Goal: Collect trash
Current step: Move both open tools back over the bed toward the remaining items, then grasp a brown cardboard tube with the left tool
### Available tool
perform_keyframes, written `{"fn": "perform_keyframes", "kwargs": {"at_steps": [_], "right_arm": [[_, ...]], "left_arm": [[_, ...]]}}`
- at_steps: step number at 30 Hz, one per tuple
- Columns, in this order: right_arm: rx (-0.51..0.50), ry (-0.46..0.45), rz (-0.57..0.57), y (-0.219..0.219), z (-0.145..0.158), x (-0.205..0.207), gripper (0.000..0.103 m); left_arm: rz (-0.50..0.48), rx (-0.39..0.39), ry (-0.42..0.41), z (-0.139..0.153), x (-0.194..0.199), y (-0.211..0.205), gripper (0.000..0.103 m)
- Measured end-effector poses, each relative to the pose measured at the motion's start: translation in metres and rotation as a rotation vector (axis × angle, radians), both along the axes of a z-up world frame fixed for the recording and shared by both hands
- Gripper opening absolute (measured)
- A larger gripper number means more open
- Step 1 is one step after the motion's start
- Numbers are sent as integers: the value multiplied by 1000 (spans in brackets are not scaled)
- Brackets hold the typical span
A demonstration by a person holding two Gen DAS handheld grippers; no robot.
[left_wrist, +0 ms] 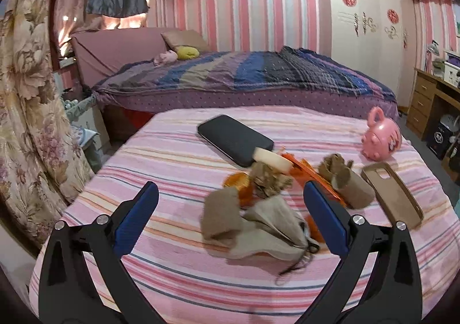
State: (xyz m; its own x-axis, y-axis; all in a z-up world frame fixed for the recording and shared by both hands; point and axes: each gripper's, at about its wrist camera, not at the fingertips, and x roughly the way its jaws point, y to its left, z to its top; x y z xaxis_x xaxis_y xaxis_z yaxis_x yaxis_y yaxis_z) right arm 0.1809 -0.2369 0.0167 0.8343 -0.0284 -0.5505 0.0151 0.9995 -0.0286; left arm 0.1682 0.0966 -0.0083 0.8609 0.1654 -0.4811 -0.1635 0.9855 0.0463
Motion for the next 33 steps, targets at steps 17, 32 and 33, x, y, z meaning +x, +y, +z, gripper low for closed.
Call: {"fn": "perform_keyframes", "kwargs": {"at_steps": [17,32,33], "right_arm": [[-41,-2,34,43,-12,28,98],[-75,56,-19,42,-39,36,98],[-89,56,-21,44,-41,37,98]], "left_arm": [[5,-21,70,-12,11,34,98],[-42,-178,230,-56,46,52,98],[-43,-179,231,-57,48,50,97]]}}
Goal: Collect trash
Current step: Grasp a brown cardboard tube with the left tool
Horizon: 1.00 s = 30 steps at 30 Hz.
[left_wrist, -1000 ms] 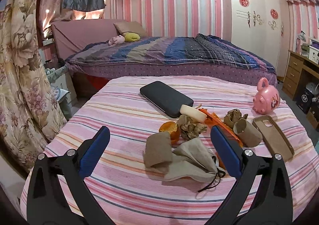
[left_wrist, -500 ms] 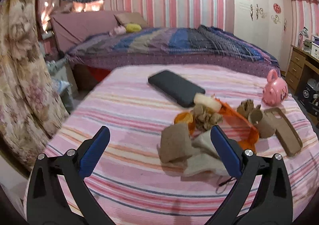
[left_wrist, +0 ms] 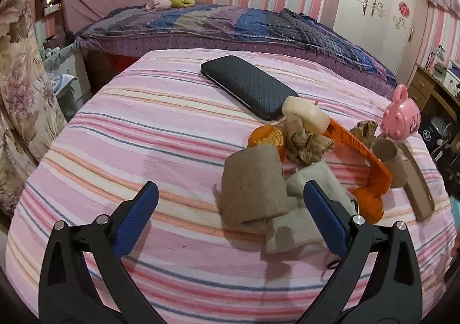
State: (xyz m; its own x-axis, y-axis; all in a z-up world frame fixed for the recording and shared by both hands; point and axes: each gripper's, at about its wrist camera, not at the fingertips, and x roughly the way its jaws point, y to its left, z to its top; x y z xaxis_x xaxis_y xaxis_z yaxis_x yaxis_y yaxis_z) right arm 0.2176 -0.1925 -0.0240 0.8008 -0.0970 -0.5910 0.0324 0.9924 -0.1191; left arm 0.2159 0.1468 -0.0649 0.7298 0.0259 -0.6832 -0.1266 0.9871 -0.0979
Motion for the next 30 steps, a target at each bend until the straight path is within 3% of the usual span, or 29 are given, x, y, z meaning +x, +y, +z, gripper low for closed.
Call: {"fn": "perform_keyframes", "kwargs": {"at_steps": [4,9,12,24,30], "right_arm": [[-37,4,-18,6,-4,3,98],[-6,40,11,9,-8,5,98],[-1,61,48,14,-11,5,98],[18,65,154,47,-15,-1,98],[40,62,222,63,-15,-1,98]], "left_arm": [[-20,8,1,-1,6,-8,97],[-62,-11,19,-3,12,-14,74],[-91,-31,28,-4,13,-15,46],[-76,-18,-30,11,0,-6,24],[-75,-23,-27,12,-3,3,24]]}}
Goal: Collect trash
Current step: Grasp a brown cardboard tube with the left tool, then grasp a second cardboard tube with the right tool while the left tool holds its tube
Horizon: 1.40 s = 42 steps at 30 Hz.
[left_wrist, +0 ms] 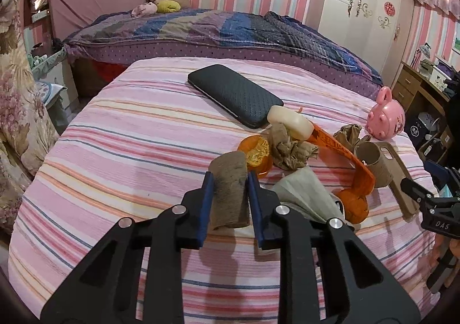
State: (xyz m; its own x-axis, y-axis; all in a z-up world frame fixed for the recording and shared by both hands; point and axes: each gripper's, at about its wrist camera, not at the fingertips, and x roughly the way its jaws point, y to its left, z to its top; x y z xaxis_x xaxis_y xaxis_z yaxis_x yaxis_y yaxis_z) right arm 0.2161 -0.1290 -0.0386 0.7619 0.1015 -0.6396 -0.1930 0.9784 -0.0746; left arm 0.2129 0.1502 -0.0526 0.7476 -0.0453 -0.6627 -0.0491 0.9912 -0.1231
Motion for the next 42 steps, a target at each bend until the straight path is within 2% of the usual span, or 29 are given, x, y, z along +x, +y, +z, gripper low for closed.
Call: {"fn": "perform_keyframes", "kwargs": {"at_steps": [3,7,11,14,16,18,19,24,25,26,34,42], "right_arm": [[-24,3,40,16,-3,1,97],[-33,39,79,32,-10,9,78],[-31,54,96,41,-13,18,72],[-15,56,116,43,-14,20,60],[-6,69,137,44,-15,21,45],[6,80,151,44,-17,22,34],[17,84,155,43,-17,21,31],[50,67,149,33,-13,16,25],[56,66,146,30,-12,15,17],[61,68,146,27,-11,14,15],[78,47,134,2,1,2,14],[92,50,115,-14,5,-1,10]], "left_arm": [[-1,13,2,-1,-1,1,30],[1,40,2,-3,-1,-1,35],[6,65,35,-9,2,-2,40],[17,78,68,-16,5,1,39],[21,51,78,-18,6,6,37],[25,43,70,-16,4,8,27],[25,43,67,-15,4,8,26],[35,60,36,-7,0,6,24],[37,59,31,-5,-1,5,24],[43,56,24,-2,-2,5,23],[53,57,-35,15,-13,0,23],[49,66,-40,17,-14,-4,23]]}}
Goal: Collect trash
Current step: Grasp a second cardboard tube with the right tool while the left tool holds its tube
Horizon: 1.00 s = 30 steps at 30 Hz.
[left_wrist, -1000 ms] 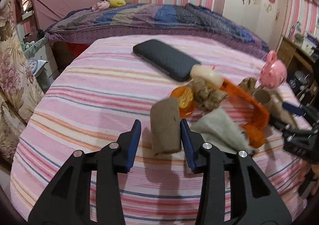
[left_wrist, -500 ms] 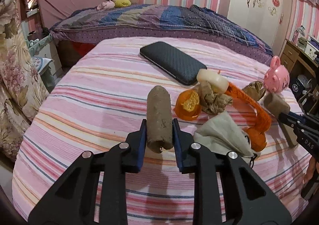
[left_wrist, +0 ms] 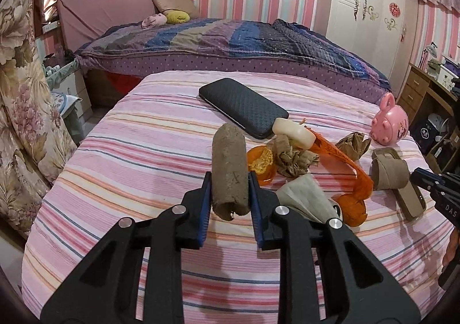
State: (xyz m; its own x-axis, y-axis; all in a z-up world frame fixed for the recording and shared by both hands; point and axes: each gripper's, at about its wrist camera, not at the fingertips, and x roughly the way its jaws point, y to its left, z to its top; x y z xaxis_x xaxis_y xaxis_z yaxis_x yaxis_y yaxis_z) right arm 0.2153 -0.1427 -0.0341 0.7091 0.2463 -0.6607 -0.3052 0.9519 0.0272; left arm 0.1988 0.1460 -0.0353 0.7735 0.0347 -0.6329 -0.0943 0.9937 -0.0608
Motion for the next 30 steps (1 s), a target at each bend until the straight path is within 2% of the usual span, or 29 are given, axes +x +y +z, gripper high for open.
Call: {"fn": "perform_keyframes", "kwargs": {"at_steps": [2,3,4,6,22,23,25,29,30], "right_arm": [[17,-3,-15,-5,0,0,13],[22,-1,-22,-8,1,0,26],[30,-7,-34,-9,1,1,47],[26,-29,-52,-7,0,0,64],[3,46,-38,35,-25,41,63],[3,50,-34,35,-26,42,61],[11,56,-23,36,-27,42,45],[-1,30,-18,36,-24,35,43],[-13,16,-18,35,-22,32,40]], "left_arm": [[-2,6,2,-1,0,0,23],[-3,7,3,-1,0,0,23],[-4,7,4,-2,0,0,23],[-2,5,7,-3,0,1,23],[18,2,21,-8,6,9,23],[18,1,22,-8,6,9,23],[19,-1,23,-8,5,10,23],[19,-2,21,-8,5,10,23],[18,-2,18,-7,5,9,23]]}}
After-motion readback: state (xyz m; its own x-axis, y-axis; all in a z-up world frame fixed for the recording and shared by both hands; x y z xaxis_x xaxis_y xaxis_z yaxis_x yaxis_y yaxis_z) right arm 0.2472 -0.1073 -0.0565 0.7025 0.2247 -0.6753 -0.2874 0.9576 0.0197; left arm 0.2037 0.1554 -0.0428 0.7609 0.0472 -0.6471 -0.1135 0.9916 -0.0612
